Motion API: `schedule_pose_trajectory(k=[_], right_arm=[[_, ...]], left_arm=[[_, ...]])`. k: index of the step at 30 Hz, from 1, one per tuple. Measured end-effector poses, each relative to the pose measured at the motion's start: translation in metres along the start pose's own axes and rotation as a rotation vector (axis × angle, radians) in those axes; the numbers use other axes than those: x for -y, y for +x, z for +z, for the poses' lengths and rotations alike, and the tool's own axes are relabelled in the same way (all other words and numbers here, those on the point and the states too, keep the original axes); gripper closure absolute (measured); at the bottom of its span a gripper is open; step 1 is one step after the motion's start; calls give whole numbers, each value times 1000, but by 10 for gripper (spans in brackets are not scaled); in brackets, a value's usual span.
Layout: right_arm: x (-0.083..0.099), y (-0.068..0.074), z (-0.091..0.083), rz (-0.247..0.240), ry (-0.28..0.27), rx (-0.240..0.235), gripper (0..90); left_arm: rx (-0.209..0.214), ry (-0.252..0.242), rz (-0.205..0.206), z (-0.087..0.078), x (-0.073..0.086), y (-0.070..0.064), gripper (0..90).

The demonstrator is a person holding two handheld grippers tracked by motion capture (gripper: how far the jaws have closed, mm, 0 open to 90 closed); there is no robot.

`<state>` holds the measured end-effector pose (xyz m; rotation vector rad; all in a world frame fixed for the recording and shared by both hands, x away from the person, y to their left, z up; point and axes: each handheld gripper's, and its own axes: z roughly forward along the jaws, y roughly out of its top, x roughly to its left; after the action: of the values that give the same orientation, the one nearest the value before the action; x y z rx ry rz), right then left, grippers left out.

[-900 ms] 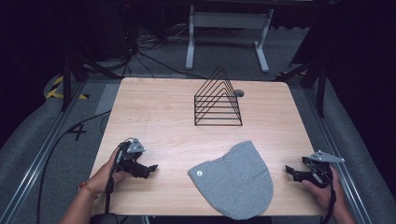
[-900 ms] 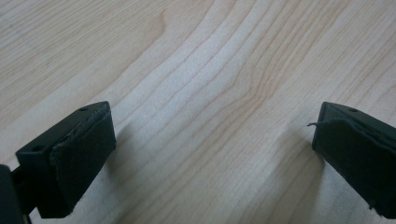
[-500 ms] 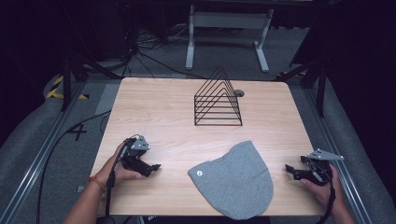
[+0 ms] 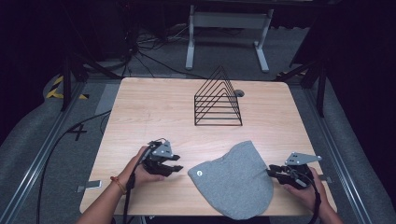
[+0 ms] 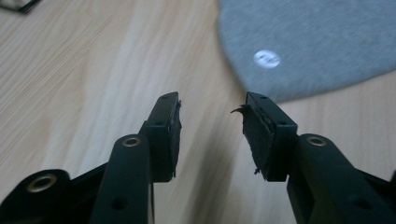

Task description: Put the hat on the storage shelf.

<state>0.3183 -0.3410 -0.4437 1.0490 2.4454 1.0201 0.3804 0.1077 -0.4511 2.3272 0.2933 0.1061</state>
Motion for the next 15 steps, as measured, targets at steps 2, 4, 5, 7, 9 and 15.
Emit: schedule_pose_trajectory(k=[2,4,5,7,9,15], right_arm=[[-4,7,4,-9,1,-20,766],[-6,12,9,-27,17,-42,772],[-7,14,11,-31,22,-43,775],[-8,16,16,-31,34,-50,777],[-9,15,20,-27,48,-41,778],[-15,5,28,-9,61,-16,820]], left_arm=[[27,6,25,10,-10,-5,619],[36,8,34,18,-17,-7,623],[48,5,36,22,-19,-8,624],[52,3,47,26,-22,-8,624],[62,15,50,34,-26,-10,628],[79,67,93,44,-28,-16,641]])
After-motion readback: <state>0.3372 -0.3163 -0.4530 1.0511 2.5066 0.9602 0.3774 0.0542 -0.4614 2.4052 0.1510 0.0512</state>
